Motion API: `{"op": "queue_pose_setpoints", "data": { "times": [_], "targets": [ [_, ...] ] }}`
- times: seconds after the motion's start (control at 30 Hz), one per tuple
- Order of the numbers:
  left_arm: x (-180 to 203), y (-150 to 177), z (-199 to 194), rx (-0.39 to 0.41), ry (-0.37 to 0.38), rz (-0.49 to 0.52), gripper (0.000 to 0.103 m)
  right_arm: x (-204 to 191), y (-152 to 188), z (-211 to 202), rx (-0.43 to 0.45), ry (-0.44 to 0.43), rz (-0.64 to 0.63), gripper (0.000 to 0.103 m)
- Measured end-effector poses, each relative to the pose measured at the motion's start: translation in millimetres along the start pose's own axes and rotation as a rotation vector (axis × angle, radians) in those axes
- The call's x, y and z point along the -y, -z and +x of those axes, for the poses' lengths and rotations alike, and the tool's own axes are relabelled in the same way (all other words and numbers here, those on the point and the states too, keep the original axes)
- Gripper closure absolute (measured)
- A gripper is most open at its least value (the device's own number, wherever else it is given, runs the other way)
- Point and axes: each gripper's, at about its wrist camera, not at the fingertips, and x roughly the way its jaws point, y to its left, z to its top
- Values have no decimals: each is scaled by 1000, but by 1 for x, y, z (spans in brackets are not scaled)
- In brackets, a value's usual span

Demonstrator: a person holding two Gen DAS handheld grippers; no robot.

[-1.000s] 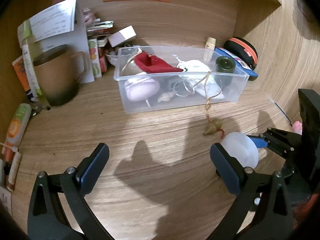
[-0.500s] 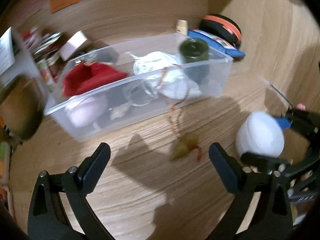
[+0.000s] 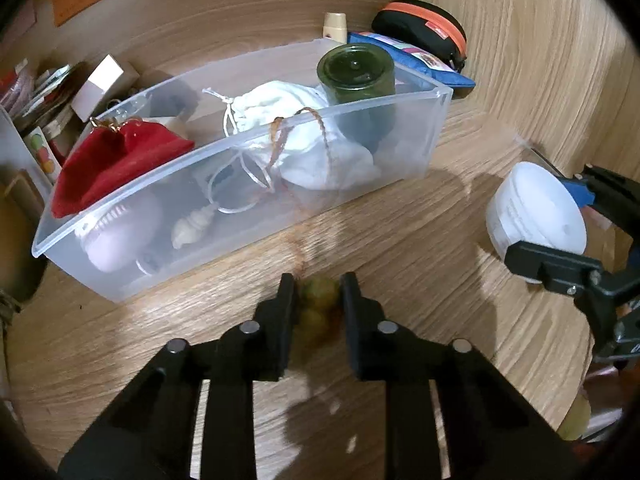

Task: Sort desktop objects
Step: 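Grasp the white round container with the right gripper while the left gripper grasps the gold bead string, then carry the white container and the gold beads over the clear box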

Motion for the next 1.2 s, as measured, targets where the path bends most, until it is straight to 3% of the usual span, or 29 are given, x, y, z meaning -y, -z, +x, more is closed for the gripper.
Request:
{"op": "queue_pose_setpoints", "data": {
  "times": [0.53, 0.87, 1.2],
  "targets": [
    [-28, 1, -38, 74, -9, -39, 82, -13, -29, -4, 49, 0, -49, 40],
    [-39, -27, -78, 161, -36, 3, 82, -27, -64, -9, 107, -43, -81, 40],
    [-66, -51, -89, 206, -15, -29, 82, -35, -101, -1, 151, -66, -89, 40]
  ]
}}
